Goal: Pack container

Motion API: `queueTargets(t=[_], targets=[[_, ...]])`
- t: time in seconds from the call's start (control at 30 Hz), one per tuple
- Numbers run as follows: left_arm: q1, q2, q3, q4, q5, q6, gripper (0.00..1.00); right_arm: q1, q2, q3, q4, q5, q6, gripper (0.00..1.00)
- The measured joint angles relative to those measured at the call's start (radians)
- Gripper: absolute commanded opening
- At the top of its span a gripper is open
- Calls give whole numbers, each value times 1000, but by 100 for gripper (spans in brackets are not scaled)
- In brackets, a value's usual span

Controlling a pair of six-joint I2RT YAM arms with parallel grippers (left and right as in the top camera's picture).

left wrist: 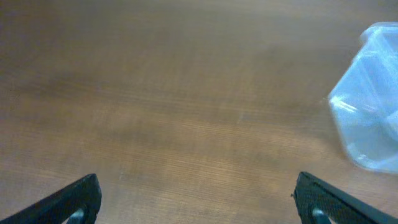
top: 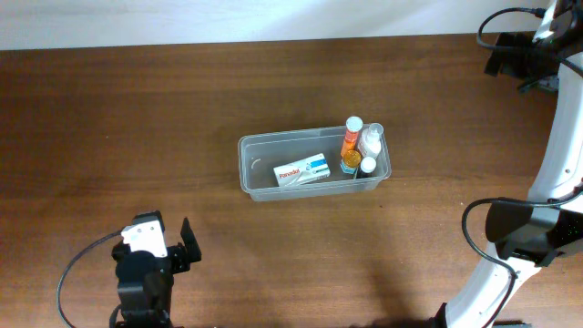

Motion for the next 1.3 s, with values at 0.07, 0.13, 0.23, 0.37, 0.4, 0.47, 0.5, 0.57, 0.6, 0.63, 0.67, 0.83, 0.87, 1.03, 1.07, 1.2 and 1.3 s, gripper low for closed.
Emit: queueTargets(t=[0.07,0.13,0.23,0.37,0.4,0.47,0.5,0.57,0.6,0.63,0.67,0.83,0.87,1.03,1.07,1.2,1.3], targets=[[0,-35,-24,52,19,13,99,0,0,0,0,0,0,98],[0,-74,-67,113,40,23,99,0,0,0,0,0,0,98],[0,-114,-128,181,64,31,99,0,0,0,0,0,0,98],[0,-137,-159,225,79,37,99,0,0,0,0,0,0,98],[0,-139,-159,227,82,38,99,0,0,0,0,0,0,98],[0,-140,-159,240,85,42,99,0,0,0,0,0,0,99],[0,-140,-160,253,87,45,99,0,0,0,0,0,0,98],[0,-148,-160,272,89,48,99,0,0,0,0,0,0,98],[0,-158,-160,277,92,50,99,0,0,0,0,0,0,98],[0,-171,-161,277,94,52,99,0,0,0,0,0,0,98],[-3,-187,-164,279,95,55,99,0,0,0,0,0,0,98],[-37,-290,-188,293,97,60,99,0,0,0,0,0,0,99],[-43,-293,-188,294,97,60,99,0,0,0,0,0,0,98],[-60,-294,-188,294,97,60,99,0,0,0,0,0,-1,98],[-61,-295,-188,294,97,60,99,0,0,0,0,0,0,98],[-61,-295,-188,294,97,60,99,0,0,0,0,0,0,98],[-61,-294,-188,294,97,60,99,0,0,0,0,0,0,98]])
